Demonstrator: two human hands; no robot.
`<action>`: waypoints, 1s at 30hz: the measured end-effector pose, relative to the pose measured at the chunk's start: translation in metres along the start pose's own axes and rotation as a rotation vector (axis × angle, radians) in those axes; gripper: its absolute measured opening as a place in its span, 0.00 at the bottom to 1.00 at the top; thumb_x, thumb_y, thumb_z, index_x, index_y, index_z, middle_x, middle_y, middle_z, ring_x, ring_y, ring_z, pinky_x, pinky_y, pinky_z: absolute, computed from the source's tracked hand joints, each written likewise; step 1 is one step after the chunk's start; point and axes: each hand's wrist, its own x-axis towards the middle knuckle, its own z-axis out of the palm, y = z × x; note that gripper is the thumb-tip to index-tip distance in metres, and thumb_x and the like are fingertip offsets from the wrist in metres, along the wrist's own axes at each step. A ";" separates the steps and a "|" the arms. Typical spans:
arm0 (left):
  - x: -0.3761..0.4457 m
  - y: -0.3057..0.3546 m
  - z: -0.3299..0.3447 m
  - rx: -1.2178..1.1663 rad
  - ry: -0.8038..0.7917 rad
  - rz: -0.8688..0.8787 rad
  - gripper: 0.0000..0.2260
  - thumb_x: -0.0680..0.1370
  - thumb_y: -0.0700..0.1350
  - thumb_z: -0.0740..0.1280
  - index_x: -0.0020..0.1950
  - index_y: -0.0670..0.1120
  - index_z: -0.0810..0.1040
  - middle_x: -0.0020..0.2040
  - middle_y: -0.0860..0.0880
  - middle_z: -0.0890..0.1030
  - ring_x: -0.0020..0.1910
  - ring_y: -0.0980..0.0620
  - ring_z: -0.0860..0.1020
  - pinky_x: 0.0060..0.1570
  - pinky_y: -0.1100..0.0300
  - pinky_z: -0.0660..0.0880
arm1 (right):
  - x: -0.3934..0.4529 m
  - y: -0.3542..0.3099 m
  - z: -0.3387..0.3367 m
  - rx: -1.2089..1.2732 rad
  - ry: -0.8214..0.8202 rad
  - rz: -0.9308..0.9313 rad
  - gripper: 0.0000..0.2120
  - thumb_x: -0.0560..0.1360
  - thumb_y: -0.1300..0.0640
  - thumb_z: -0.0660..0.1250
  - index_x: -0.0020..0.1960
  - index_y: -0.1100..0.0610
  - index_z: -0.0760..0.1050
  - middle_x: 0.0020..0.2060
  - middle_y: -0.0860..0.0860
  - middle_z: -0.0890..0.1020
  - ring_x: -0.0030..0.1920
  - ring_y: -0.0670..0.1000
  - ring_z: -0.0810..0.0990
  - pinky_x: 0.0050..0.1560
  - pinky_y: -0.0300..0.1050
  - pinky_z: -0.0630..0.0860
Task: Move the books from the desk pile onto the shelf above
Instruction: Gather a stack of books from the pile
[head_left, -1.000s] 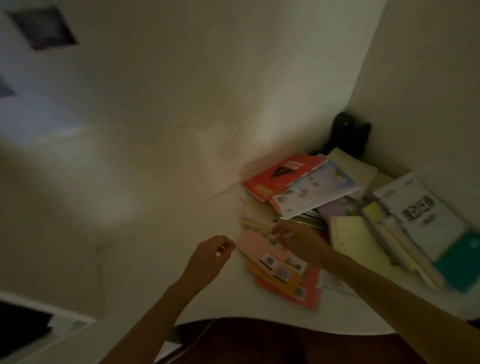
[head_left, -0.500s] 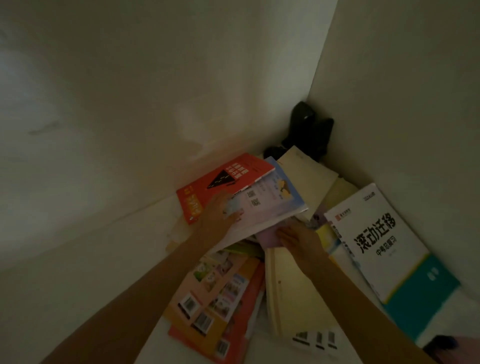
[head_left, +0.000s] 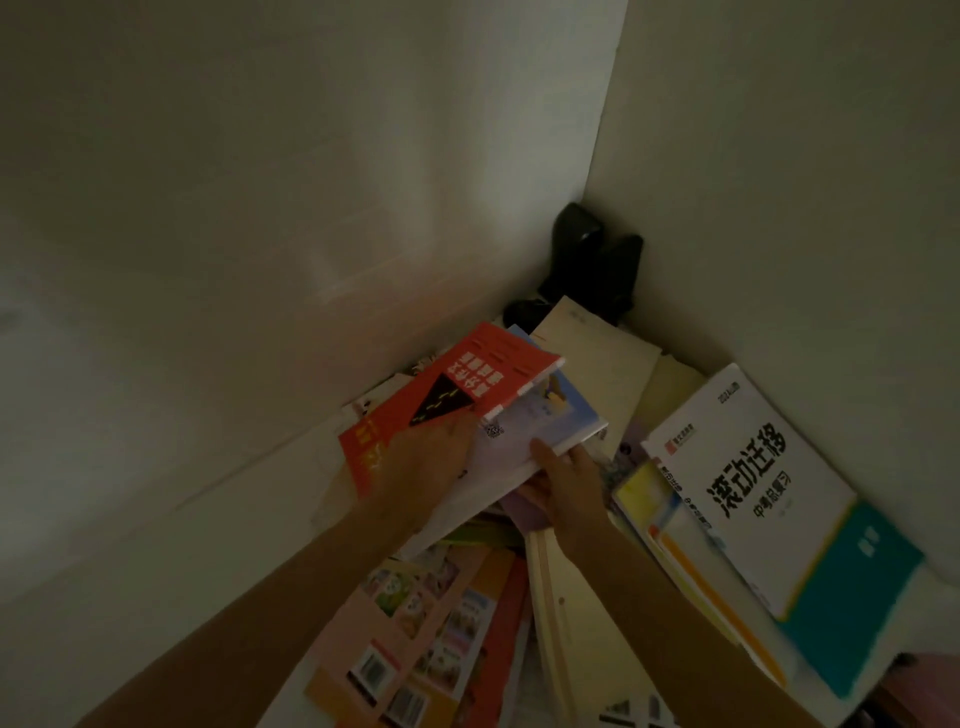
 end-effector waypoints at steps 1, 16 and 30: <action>-0.004 0.007 -0.003 0.036 0.032 0.032 0.07 0.64 0.50 0.76 0.40 0.54 0.82 0.31 0.58 0.80 0.24 0.63 0.75 0.21 0.73 0.66 | -0.003 -0.003 -0.001 0.039 -0.020 0.013 0.14 0.80 0.56 0.61 0.64 0.59 0.70 0.59 0.60 0.77 0.51 0.57 0.80 0.42 0.46 0.80; -0.071 0.025 -0.048 -0.881 0.066 -0.845 0.12 0.78 0.57 0.59 0.51 0.49 0.73 0.52 0.48 0.75 0.48 0.47 0.76 0.47 0.51 0.74 | -0.018 -0.007 0.016 0.282 -0.044 -0.070 0.14 0.76 0.65 0.66 0.59 0.53 0.69 0.49 0.52 0.80 0.48 0.53 0.81 0.40 0.47 0.80; -0.139 0.032 -0.017 -2.226 0.115 -1.330 0.40 0.62 0.58 0.78 0.70 0.52 0.68 0.67 0.44 0.74 0.66 0.43 0.72 0.65 0.40 0.66 | -0.077 0.061 0.032 0.304 -0.295 0.153 0.21 0.74 0.64 0.66 0.66 0.56 0.70 0.55 0.59 0.81 0.52 0.58 0.82 0.47 0.54 0.81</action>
